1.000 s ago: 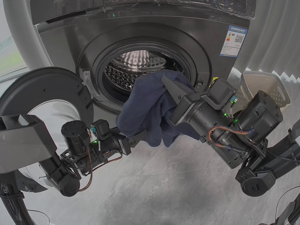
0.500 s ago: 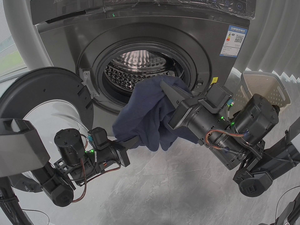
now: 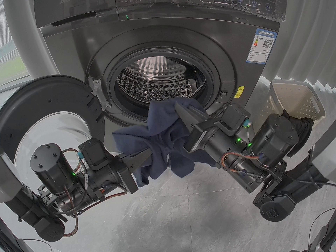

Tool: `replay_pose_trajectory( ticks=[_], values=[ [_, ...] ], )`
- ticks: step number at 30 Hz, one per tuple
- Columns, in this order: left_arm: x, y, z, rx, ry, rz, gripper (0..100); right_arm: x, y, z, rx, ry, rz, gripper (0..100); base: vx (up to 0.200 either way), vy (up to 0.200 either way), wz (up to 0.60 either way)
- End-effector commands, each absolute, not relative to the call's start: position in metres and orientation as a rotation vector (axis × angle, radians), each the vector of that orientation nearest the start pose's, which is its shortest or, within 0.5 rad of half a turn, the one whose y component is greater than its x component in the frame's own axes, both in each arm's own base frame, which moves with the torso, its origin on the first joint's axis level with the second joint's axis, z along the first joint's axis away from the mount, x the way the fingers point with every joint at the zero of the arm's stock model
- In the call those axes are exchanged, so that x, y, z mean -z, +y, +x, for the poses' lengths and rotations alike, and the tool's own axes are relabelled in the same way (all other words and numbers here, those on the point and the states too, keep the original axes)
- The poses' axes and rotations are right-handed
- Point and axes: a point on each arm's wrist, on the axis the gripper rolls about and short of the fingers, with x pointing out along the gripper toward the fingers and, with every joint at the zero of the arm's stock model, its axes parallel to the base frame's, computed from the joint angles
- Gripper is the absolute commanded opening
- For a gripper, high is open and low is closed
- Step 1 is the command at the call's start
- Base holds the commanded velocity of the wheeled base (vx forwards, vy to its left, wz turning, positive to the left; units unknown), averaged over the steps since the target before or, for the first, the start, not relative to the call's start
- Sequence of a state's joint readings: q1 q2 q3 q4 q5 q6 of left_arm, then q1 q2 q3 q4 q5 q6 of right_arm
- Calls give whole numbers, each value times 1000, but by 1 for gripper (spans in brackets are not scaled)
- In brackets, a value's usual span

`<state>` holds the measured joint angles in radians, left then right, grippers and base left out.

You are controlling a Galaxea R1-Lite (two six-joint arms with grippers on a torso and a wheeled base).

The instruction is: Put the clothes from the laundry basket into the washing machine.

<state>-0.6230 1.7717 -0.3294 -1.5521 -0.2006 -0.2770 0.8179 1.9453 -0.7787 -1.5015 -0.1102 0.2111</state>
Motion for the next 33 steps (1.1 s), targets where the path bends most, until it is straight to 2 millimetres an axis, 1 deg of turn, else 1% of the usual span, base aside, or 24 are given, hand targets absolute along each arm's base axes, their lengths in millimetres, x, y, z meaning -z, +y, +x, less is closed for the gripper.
replay_pose_trajectory(
  ticks=[1, 6, 10, 18, 27, 29, 33],
  values=[
    [-150, -154, 203, 844, -29, -293, 0, -167, 248, 236, -728, -174, 324, 100, 0, 0, 0],
    [-155, -156, 205, 846, -50, -299, 0, -145, 242, 230, -719, -106, 251, 100, 0, 0, 0],
    [-158, -158, 208, 844, -65, -309, 0, -134, 236, 225, -717, -62, 217, 100, 0, 0, 0],
    [-163, -161, 217, 806, -92, -336, 0, -129, 234, 222, -727, -42, 198, 100, 0, 0, 0],
    [-165, -161, 219, 787, -102, -340, 0, -127, 235, 220, -733, -38, 195, 100, 0, 0, 0],
    [-165, -162, 221, 772, -104, -342, 0, -128, 236, 220, -737, -37, 195, 100, 0, 0, 0],
    [-163, -164, 223, 770, -100, -340, 0, -118, 245, 223, -745, -20, 187, 100, 0, 0, 0]
  ],
)
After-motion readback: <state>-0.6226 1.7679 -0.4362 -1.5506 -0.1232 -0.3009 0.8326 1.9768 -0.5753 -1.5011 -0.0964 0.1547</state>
